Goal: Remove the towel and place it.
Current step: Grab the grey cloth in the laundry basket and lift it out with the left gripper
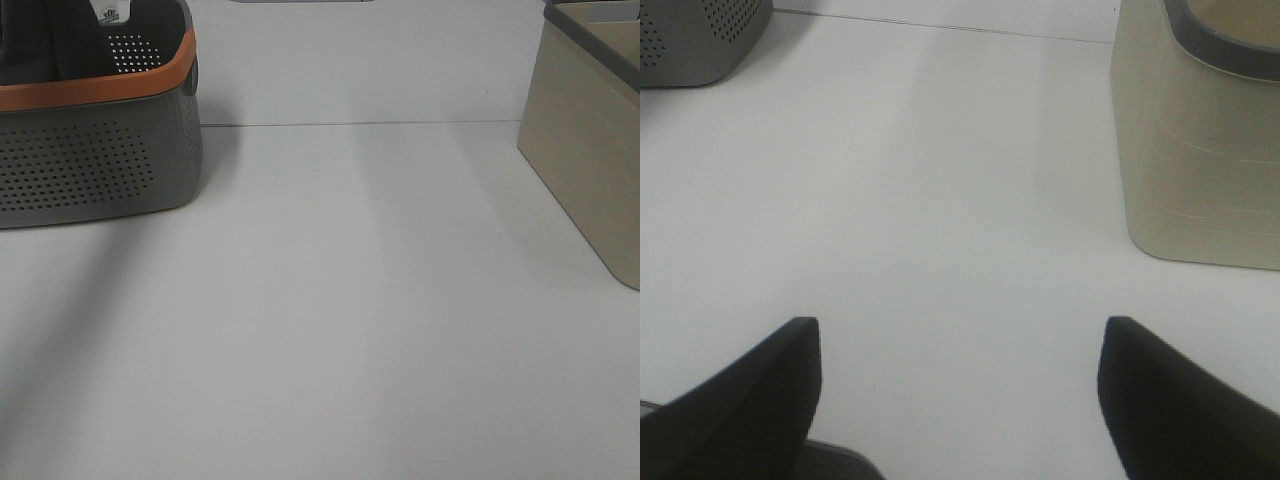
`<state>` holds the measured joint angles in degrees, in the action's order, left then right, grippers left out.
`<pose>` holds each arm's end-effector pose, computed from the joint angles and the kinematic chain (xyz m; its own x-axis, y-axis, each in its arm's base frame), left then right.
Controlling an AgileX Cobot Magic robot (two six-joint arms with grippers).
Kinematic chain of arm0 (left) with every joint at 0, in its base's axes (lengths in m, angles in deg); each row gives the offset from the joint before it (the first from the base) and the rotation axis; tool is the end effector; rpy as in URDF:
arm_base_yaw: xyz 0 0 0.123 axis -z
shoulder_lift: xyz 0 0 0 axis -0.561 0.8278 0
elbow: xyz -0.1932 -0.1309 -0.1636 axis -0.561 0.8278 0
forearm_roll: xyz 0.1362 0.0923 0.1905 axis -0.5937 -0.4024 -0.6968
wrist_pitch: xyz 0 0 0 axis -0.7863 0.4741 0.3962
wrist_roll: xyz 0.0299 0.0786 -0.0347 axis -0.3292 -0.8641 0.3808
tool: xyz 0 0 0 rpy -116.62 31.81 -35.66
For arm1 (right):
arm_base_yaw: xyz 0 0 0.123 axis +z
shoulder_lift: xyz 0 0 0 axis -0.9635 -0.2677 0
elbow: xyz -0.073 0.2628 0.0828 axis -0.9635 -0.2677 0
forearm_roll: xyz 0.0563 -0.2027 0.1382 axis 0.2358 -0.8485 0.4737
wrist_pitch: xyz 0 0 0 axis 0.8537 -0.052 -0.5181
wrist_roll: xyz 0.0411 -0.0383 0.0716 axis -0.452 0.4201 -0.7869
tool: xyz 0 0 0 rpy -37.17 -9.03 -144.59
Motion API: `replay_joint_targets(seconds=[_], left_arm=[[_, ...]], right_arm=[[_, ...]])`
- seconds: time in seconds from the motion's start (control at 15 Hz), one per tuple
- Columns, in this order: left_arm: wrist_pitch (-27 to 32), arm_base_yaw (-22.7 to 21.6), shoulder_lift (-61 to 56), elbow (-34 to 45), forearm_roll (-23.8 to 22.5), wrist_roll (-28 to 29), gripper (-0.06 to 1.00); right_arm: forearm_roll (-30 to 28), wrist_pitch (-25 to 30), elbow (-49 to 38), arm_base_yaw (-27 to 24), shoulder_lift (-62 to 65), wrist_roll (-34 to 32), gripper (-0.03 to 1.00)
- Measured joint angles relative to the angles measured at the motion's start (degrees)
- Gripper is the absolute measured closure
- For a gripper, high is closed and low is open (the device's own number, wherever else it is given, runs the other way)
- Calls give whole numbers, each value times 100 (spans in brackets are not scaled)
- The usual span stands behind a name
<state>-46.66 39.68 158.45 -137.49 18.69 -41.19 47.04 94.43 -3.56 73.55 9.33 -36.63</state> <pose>0.4678 -0.0347 0.4748 -0.0413 -0.4360 -0.8990 -0.0427 0.8997 -0.4344 -0.0067 0.0153 0.2788 -0.4329 -0.0898 -0.8970 -0.1768 0.9842 -0.0132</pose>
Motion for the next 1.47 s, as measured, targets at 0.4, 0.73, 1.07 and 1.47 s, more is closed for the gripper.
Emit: replay_joint_targets(seconds=[0.4, 0.73, 1.07, 1.47], left_arm=[[-991, 372, -57, -384, 92, 0, 94], [-1811, 779, -63, -911, -97, 0, 94], [-2298, 1261, -63, -1083, -430, 0, 94], [-1518, 1937, -63, -1083, -630, -619, 94]], right_arm=[[-23, 0, 0, 0, 0, 0, 22], [-34, 0, 0, 0, 0, 0, 22], [-40, 0, 0, 0, 0, -11, 22], [-46, 0, 0, 0, 0, -11, 22]])
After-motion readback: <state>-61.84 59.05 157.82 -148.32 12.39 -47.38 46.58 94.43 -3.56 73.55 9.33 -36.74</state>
